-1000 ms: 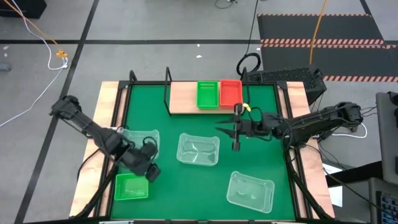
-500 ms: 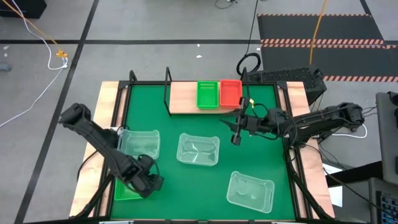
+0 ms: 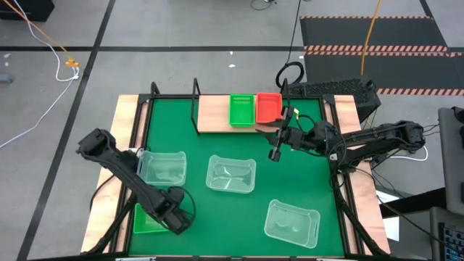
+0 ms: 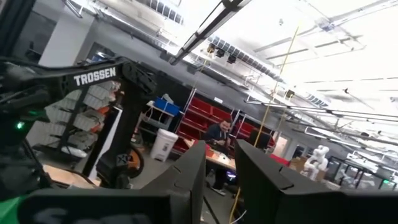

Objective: Stack baskets on shelf by color
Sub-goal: Stack the green bin on top of the other green bins on the shelf

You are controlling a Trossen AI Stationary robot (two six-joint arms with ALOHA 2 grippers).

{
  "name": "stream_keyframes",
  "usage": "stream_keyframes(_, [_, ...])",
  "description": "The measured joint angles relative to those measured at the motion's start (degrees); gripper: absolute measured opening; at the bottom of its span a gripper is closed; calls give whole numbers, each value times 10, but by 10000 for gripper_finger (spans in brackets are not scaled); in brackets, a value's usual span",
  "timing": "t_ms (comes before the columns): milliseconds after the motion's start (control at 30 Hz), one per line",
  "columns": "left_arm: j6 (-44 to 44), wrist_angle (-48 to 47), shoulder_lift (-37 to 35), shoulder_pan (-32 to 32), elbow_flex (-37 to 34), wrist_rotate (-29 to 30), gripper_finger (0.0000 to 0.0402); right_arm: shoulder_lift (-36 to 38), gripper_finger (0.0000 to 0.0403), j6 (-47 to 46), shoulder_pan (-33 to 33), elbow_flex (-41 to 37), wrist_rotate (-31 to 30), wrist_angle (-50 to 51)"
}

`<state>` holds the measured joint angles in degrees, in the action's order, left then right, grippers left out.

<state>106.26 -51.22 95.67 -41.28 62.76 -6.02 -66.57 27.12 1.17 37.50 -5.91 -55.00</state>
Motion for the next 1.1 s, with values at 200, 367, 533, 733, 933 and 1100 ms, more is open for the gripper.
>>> stream_keyframes(200, [-128,87,11,19,0,-3,45,0,79,-14,0,0,0,16])
stream_keyframes(367, [-159,175,9,36,0,-27,21,0,79,-14,-1,0,0,41])
stream_keyframes(533, [-205,291,6,29,6,-89,18,0,79,-24,-1,0,2,63])
stream_keyframes(733, [-294,224,6,11,90,-88,15,4,79,-23,1,0,137,117])
stream_keyframes(933, [-461,94,7,-4,205,-6,8,4,71,-39,1,9,414,181])
stream_keyframes(1100, [-754,78,7,-44,280,83,15,5,70,-38,5,16,506,257])
